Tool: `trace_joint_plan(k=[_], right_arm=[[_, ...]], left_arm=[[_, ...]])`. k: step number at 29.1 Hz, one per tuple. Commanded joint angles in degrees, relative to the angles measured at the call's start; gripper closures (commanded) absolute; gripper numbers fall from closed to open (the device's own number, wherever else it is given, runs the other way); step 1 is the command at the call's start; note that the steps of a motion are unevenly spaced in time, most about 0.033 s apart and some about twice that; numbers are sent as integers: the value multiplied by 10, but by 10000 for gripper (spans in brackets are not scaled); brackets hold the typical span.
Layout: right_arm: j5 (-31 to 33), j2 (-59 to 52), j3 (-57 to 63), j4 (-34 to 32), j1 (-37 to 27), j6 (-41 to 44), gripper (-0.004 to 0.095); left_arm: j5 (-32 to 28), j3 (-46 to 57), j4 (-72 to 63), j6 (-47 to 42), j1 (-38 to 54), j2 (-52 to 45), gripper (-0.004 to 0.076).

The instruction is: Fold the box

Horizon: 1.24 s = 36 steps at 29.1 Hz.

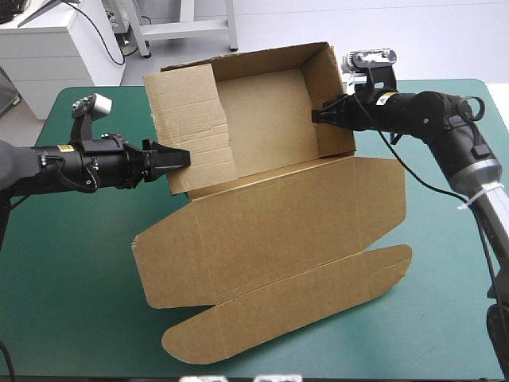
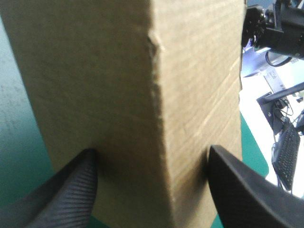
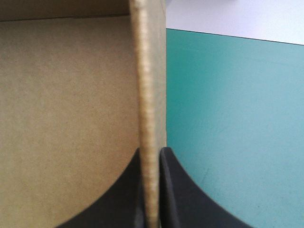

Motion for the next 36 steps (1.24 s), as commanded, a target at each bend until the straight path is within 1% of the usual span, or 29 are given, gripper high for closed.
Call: trace_joint_plan(k=[1, 6, 7, 9, 12, 18, 22, 27, 31, 33, 34, 36], right_arm=[[-52, -15, -17, 7, 33, 4, 907], [-73, -1, -18, -19, 80, 6, 906], [-76, 1, -20, -40, 97, 16, 906], [-85, 1, -20, -63, 117, 20, 906], [-104, 1, -21, -85, 145, 28, 905], [-103, 1, -21, -138, 181, 52, 905], [-95, 1, -21, -141, 187, 59, 905], [-69, 1, -21, -140, 187, 60, 905], [-67, 1, -21, -156, 187, 71, 905], [-69, 1, -21, -156, 187, 73, 905], [-69, 1, -21, -156, 187, 73, 905], [-69, 1, -21, -156, 187, 75, 905]], left_arm=[[-50, -14, -5, -20, -27, -16, 246], [-93, -14, 96, -85, -55, -14, 246], [-96, -14, 146, -121, -60, -13, 247], [-100, -14, 196, -160, -64, -13, 247], [-112, -14, 239, -183, -66, -10, 247], [-124, -14, 307, -241, -70, 7, 247], [-118, -14, 350, -273, -70, 25, 255], [-115, -14, 367, -284, -70, 43, 317], [-105, -14, 367, -284, -70, 47, 377], [-102, -14, 369, -284, -70, 47, 435], [-101, -14, 369, -284, -70, 47, 482], [-99, -14, 369, -283, -70, 47, 604]])
